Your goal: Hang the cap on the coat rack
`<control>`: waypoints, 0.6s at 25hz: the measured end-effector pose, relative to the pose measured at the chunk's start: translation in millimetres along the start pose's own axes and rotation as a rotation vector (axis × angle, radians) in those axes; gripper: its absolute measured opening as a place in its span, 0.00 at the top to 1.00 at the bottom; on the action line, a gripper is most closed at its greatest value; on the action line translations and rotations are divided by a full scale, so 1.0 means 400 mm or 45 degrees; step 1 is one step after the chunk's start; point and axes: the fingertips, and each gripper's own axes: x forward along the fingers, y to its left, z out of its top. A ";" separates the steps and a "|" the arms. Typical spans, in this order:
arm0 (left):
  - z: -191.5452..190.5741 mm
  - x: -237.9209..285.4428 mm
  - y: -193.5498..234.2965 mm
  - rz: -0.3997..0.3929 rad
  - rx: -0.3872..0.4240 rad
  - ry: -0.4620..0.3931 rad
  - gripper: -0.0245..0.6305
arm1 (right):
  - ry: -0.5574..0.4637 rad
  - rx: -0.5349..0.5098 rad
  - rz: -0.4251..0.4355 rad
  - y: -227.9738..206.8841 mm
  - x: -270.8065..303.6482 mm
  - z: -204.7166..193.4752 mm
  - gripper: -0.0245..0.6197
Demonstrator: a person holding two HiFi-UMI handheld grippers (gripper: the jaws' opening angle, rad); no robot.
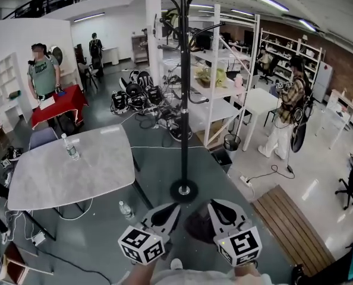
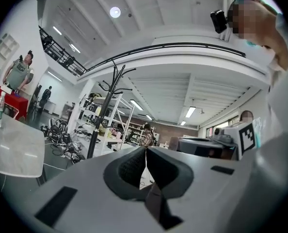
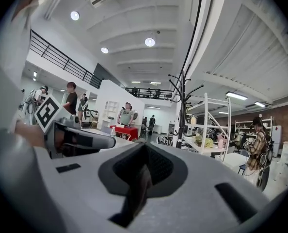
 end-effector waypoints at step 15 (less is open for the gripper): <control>-0.002 0.160 0.282 -0.086 -0.100 0.081 0.94 | 0.166 0.016 0.001 -0.038 0.338 -0.062 0.95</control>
